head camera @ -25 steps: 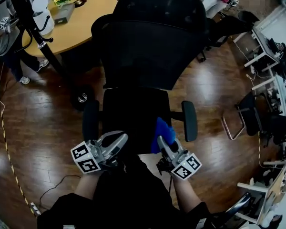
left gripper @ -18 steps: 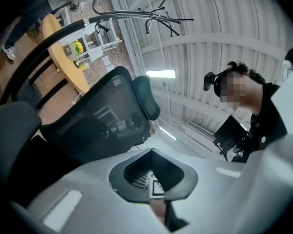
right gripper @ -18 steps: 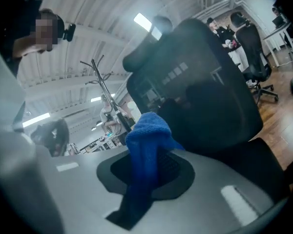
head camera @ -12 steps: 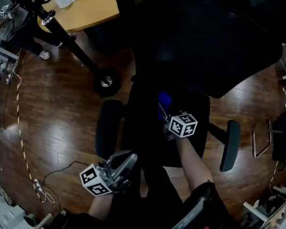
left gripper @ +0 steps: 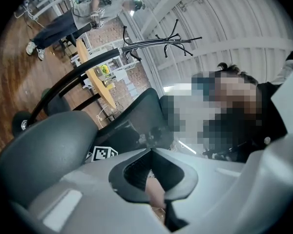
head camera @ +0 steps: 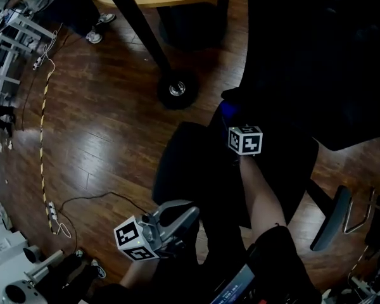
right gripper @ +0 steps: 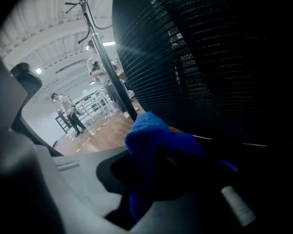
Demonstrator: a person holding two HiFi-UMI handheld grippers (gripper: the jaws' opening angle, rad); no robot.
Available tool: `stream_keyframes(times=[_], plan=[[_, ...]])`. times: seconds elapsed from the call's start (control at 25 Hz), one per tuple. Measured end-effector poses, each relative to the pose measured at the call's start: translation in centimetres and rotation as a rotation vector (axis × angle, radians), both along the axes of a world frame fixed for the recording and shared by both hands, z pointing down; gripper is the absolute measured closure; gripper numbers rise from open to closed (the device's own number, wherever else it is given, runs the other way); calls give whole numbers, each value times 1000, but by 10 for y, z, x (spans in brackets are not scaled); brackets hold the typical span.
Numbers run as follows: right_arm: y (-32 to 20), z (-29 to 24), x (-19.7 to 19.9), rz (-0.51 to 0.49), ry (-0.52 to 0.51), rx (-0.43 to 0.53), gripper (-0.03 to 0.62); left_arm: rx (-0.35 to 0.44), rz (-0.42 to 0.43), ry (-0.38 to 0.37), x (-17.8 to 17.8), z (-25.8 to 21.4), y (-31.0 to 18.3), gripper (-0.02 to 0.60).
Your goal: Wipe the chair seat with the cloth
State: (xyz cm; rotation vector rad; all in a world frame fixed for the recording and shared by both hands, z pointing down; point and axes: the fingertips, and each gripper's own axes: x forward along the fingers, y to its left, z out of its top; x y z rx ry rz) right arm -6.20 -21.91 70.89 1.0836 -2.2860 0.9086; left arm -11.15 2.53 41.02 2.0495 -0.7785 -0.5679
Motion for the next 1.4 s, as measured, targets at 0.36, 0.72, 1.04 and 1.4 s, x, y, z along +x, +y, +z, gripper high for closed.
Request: stream_keyframes(times=[0.36, 0.72, 1.04, 1.4], plan=[[5, 21, 101, 197, 82, -44, 534, 8, 85, 5, 20, 2, -11, 580], [39, 5, 298, 452, 217, -66, 534, 22, 213, -23, 65, 7, -39, 580], [71, -10, 384, 593, 231, -68, 534, 12, 264, -59, 86, 14, -56, 580], [70, -9, 382, 544, 163, -53, 534, 10, 239, -46, 80, 19, -56, 580]])
